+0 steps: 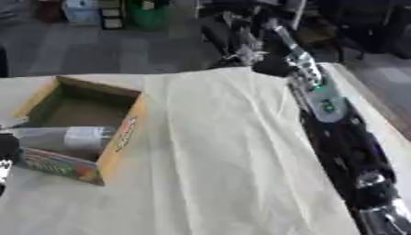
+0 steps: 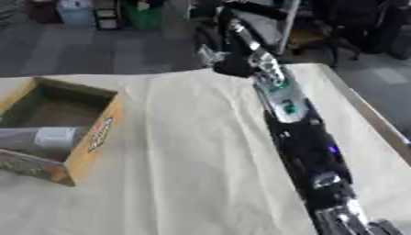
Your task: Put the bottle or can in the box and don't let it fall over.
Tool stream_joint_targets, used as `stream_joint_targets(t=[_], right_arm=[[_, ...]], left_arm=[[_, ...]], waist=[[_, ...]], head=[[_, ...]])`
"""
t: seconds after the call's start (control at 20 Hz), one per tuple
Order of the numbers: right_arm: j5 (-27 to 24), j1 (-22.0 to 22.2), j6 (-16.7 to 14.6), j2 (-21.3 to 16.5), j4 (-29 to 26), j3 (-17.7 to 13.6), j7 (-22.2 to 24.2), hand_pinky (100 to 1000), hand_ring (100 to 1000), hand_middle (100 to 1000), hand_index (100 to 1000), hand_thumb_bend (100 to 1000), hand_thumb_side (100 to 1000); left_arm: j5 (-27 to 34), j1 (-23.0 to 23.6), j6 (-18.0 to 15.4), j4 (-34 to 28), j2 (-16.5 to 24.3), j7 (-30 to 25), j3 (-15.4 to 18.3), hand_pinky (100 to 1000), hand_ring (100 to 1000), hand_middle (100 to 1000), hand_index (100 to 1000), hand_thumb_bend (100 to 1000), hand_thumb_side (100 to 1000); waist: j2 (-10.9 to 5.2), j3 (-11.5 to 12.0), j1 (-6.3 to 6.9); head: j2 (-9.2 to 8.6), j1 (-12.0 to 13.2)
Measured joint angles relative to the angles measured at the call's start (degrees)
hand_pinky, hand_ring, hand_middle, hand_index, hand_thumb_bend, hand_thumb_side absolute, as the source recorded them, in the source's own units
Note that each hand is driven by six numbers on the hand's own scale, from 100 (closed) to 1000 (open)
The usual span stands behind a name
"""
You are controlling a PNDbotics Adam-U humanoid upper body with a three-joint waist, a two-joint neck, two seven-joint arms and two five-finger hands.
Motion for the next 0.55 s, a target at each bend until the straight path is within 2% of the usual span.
stream_joint_targets(t=[0.25,0.55], right_arm=[[-2.0,9.3,2.3,0.1,-6.6,-3.7,-3.8,959,1000,1000,1000,100,409],[-2.4,16.2,4.0,2.4,-11.3,-5.8,-6.3,955,1000,1000,1000,100,448]], left_arm=[[-0.8,1.0,0.0,0.0,0.4,0.4,0.5,658,627,677,815,564,606],[-1.1,1.9,-0.1,0.0,0.4,0.3,0.5,660,630,679,815,562,609]], waist=[[-0.56,-1.6,-0.12],[-1.63,-1.9,0.42]], head=[[1.55,2.7],[4.08,6.3]])
